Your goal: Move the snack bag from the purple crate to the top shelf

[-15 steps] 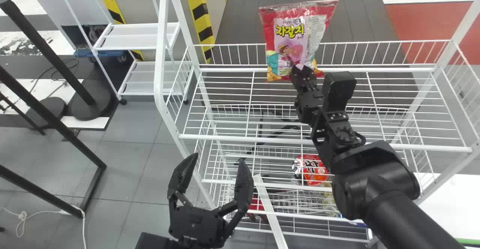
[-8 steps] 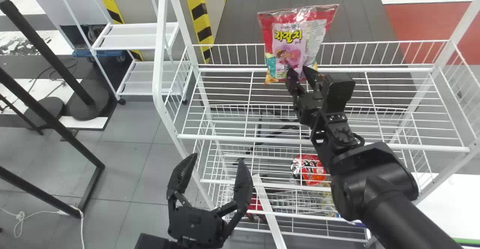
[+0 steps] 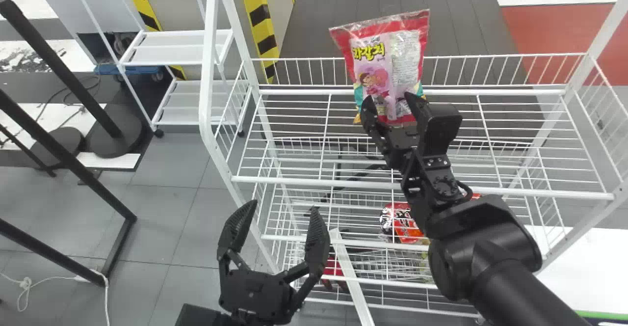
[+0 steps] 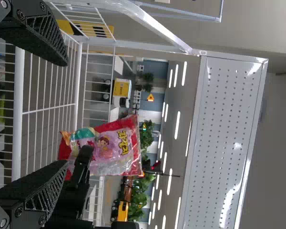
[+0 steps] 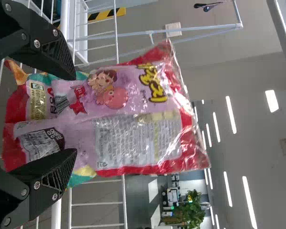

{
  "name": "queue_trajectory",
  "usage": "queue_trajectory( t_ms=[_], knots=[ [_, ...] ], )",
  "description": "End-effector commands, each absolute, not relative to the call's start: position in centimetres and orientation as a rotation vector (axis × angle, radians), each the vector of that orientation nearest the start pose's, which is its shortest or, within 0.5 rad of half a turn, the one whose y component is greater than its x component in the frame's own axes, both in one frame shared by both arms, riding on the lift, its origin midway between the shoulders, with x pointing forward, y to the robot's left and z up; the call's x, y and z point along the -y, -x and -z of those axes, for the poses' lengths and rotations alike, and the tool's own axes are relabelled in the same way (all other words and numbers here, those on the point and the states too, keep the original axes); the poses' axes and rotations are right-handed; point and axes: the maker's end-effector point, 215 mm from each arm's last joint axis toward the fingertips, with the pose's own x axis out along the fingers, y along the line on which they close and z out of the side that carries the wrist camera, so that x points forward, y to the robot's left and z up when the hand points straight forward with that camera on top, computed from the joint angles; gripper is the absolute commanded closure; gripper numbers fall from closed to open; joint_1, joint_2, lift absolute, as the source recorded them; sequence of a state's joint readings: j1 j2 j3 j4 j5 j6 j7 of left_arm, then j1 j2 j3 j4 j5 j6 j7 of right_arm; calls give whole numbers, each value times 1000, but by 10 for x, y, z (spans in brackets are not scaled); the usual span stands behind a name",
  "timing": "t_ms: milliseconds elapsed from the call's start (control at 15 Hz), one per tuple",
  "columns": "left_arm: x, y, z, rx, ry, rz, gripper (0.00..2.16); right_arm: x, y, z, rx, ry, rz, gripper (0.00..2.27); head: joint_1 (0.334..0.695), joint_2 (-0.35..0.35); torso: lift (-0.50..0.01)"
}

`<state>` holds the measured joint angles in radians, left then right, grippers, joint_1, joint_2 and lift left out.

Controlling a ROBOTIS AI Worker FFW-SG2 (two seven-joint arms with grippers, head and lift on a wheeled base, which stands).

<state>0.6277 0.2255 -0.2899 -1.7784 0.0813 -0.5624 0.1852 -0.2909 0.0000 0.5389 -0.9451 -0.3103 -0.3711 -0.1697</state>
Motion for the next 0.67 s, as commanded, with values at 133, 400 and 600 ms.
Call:
queue_trajectory(
  t_ms=[133,400,600],
  knots=[
    [-156,-352,381,87,87,134,83,4,-591,405,-19,-147,-273,360,695,155,-1],
    [-158,-352,382,85,86,129,83,-19,-567,396,-35,-155,-305,360,695,181,-1],
    [-159,-352,383,85,85,128,83,-46,-549,355,-44,-181,-336,360,695,218,-1]
  ],
)
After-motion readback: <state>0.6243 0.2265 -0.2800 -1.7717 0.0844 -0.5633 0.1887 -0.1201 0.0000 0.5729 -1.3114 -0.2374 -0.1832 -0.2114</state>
